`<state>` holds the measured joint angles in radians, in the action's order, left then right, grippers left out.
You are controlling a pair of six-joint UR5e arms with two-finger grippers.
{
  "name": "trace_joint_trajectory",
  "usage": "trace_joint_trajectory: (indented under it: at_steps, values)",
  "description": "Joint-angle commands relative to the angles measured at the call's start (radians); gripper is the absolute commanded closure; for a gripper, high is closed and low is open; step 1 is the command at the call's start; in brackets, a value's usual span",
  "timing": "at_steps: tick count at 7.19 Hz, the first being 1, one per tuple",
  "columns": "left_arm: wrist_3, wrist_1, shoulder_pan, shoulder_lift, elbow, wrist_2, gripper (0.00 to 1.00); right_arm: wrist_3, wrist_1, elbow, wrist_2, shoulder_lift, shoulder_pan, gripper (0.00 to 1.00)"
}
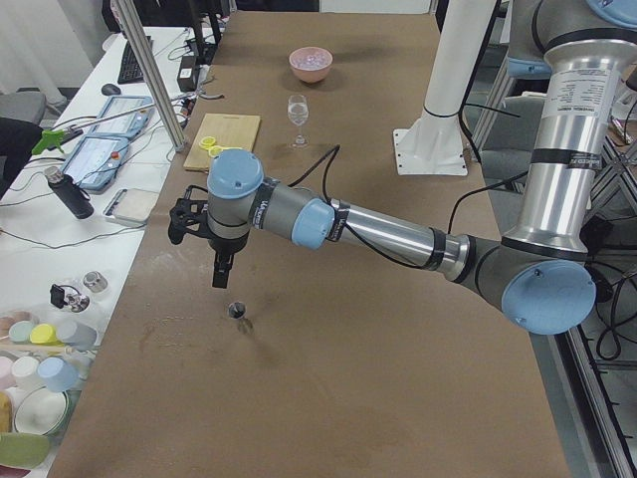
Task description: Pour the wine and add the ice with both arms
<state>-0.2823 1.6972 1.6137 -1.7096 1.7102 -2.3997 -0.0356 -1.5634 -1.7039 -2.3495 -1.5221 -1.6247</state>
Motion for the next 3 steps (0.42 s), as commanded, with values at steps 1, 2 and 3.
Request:
trace_joint_trajectory:
  at_steps: [1,2,3]
  values:
    - [0.0,-0.02,0.0,-0.01,0.005,0.002,0.02,0.023,0.0,0.032,0.007,0.0,-0.03,0.0]
    - [0.0,-0.036,0.002,-0.021,0.006,0.002,0.02,0.023,0.0,0.041,0.007,0.002,-0.034,0.0]
    - [0.0,-0.04,0.002,-0.03,0.006,0.002,0.02,0.023,-0.001,0.04,0.007,0.006,-0.04,0.0]
